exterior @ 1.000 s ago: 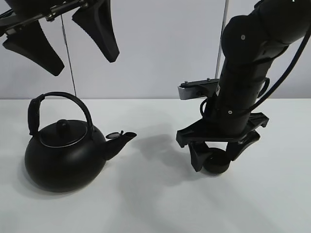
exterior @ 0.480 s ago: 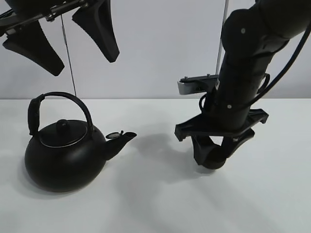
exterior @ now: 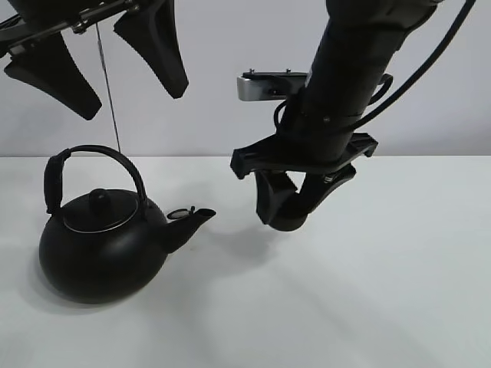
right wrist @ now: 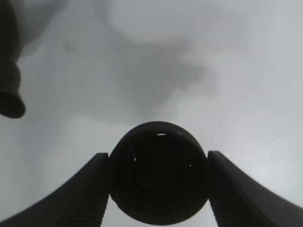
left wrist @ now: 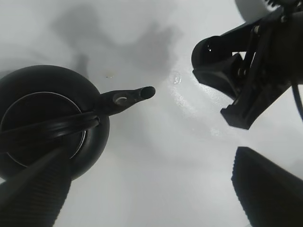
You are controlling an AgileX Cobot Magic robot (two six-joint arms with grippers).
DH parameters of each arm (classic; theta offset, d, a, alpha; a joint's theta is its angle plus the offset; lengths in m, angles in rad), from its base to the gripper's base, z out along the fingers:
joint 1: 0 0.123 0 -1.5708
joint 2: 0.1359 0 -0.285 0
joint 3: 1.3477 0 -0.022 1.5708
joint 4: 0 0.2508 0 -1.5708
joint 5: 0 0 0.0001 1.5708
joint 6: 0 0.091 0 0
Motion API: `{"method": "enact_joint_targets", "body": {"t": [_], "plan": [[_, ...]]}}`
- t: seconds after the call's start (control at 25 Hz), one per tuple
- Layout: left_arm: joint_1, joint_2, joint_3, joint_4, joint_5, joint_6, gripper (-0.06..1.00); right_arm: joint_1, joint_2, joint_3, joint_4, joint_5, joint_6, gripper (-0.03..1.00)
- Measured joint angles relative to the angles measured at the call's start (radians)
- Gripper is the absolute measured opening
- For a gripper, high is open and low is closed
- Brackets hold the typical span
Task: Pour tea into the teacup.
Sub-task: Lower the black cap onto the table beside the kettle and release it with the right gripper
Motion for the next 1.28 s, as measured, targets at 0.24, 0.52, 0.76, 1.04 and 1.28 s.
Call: {"method": "enact_joint_targets", "body": {"t": [0.24,0.52,0.76,1.04,1.28], "plan": [[0.000,0.000,0.000,0.000,0.000,0.000,0.66,0.067,0.052,-0.005,0.002,-0.011,-0.004,0.40],[0.000,0.000,0.000,0.000,-0.001,0.000,0.66,0.072,0.123,-0.007,0.002,-0.055,-0.004,0.40],[0.000,0.000,0.000,0.000,-0.004,0.000,0.66,0.072,0.149,-0.008,0.002,-0.076,-0.004,0.40],[0.000,0.000,0.000,0.000,-0.004,0.000,0.66,0.072,0.160,-0.010,0.002,-0.086,-0.004,0.40],[0.000,0.000,0.000,0.000,-0.004,0.000,0.66,0.072,0.162,-0.013,0.002,-0.083,-0.004,0.40]]}}
